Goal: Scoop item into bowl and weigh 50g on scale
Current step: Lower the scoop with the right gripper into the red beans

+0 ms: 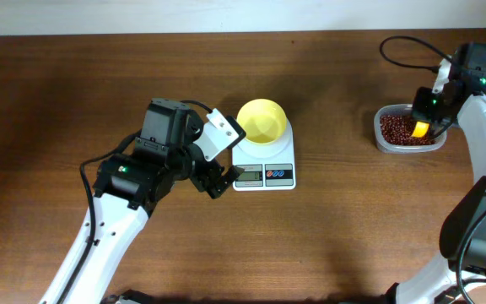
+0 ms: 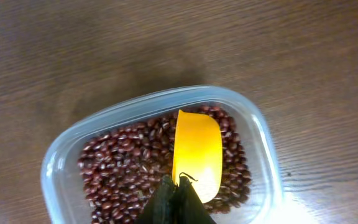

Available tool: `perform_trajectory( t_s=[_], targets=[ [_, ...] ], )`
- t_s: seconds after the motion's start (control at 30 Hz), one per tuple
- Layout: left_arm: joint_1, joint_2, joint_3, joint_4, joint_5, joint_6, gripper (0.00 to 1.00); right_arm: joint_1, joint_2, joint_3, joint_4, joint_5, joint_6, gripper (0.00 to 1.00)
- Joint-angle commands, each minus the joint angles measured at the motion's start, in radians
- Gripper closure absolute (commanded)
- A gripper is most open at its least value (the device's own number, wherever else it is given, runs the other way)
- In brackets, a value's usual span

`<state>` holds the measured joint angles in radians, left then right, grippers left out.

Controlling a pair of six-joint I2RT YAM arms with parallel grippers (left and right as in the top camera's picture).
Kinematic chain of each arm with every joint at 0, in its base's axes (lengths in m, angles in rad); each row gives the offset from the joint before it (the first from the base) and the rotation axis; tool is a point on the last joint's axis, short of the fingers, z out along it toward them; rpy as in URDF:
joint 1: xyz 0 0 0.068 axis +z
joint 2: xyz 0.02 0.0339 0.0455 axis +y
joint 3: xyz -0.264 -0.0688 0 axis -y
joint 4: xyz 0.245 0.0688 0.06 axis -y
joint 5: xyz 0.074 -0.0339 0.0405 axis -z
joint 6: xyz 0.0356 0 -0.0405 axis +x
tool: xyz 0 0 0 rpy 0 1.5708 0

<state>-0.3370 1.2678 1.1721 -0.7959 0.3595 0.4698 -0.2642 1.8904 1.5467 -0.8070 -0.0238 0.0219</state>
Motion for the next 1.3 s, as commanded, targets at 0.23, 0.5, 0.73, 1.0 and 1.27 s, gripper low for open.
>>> perform_trajectory(
  t_s=[0.23, 0.5, 0.73, 1.0, 1.27],
  targets=[
    [0.006, -0.004, -0.01, 0.002, 0.0, -0.012, 0.01, -0.006, 0.018, 0.001, -0.087, -0.109, -0.042, 0.96],
    [0.006, -0.004, -0.01, 0.002, 0.0, -0.012, 0.01, -0.064, 0.018, 0.0, -0.129, -0.321, -0.072, 0.96],
    [0.006, -0.004, -0.01, 0.002, 0.0, -0.012, 0.01, -0.151, 0.018, -0.017, -0.15, -0.433, -0.101, 0.96],
    [0.006, -0.004, -0.01, 0.002, 0.0, -0.012, 0.01, -0.201, 0.018, -0.111, -0.055, -0.591, -0.096, 0.96],
    [0.006, -0.004, -0.01, 0.002, 0.0, -0.012, 0.01, -0.204, 0.08, -0.144, 0.039, -0.675, -0.015, 0.96]
  ],
)
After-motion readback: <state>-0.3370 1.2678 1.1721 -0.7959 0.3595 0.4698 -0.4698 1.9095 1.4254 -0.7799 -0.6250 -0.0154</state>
